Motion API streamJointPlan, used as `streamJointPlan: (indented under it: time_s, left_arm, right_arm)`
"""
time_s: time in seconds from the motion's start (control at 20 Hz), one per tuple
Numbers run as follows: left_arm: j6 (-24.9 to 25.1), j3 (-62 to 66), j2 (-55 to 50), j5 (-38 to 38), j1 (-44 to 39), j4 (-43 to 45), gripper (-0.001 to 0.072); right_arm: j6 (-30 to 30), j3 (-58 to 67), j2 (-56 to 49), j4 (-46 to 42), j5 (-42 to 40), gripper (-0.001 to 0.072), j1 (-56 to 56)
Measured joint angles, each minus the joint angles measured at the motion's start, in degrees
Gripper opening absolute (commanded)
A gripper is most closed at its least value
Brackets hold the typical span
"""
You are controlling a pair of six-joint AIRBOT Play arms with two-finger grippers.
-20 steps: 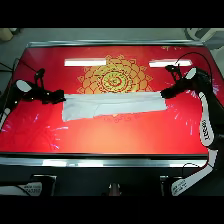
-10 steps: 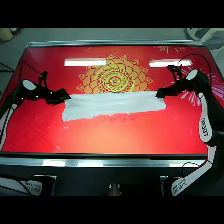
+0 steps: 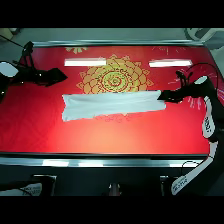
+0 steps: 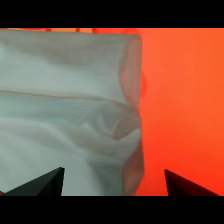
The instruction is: Fold the shirts.
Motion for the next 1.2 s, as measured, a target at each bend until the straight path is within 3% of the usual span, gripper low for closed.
streamJointPlan:
  time_s: [0.1, 0.15, 0.2, 0.25, 0.3, 0.35, 0.4, 0.8, 1.1, 1.2]
  left_arm:
    - [0.2, 0.2, 1.4, 0.1, -2.4, 0.0, 0.0537]
    - [0.2, 0.2, 1.6, 0.2, -3.5, 0.0, 0.0537]
    - [0.3, 0.3, 1.8, 0.2, -4.6, 0.0, 0.0535]
    - [0.3, 0.3, 1.9, 0.4, -5.6, 0.0, 0.0520]
    - [0.3, 0.3, 1.6, 0.5, -6.6, 0.0, 0.0368]
    - [0.3, 0.3, 1.1, 0.9, -7.6, 0.0, 0.0093]
    - [0.3, 0.3, 0.2, 1.5, -8.8, 0.0, 0.0028]
    - [-0.2, 0.4, -14.4, 11.0, -21.9, -7.1, 0.0027]
    - [-1.8, 0.4, -24.2, 15.3, -28.5, -18.6, 0.0026]
    - [0.3, 0.4, -26.3, 16.4, -31.0, -25.7, 0.0026]
  right_arm:
    - [0.2, 0.0, -0.9, 1.6, -0.3, 0.0605, 1.5]
    - [0.4, 0.1, -1.2, 1.6, -0.8, 0.0442, 2.3]
    - [0.5, 0.1, -1.6, 1.9, -1.5, 0.0112, 3.1]
    - [0.6, -0.2, -1.8, 1.6, -1.4, 0.0020, 3.8]
    - [1.0, -0.2, -1.9, 1.7, -1.1, 0.0022, 4.3]
    - [0.4, -0.2, -1.6, 2.6, -1.2, 0.0019, 4.7]
    - [-0.5, -0.1, -1.0, 4.0, -1.2, 0.0019, 4.9]
    - [-4.3, 0.0, 15.7, 10.3, 9.0, 0.0020, 7.3]
    - [-0.8, 0.0, 28.7, 10.9, 14.2, 0.0020, 10.0]
    - [0.7, 0.0, 31.3, 10.3, 15.3, 0.0020, 11.1]
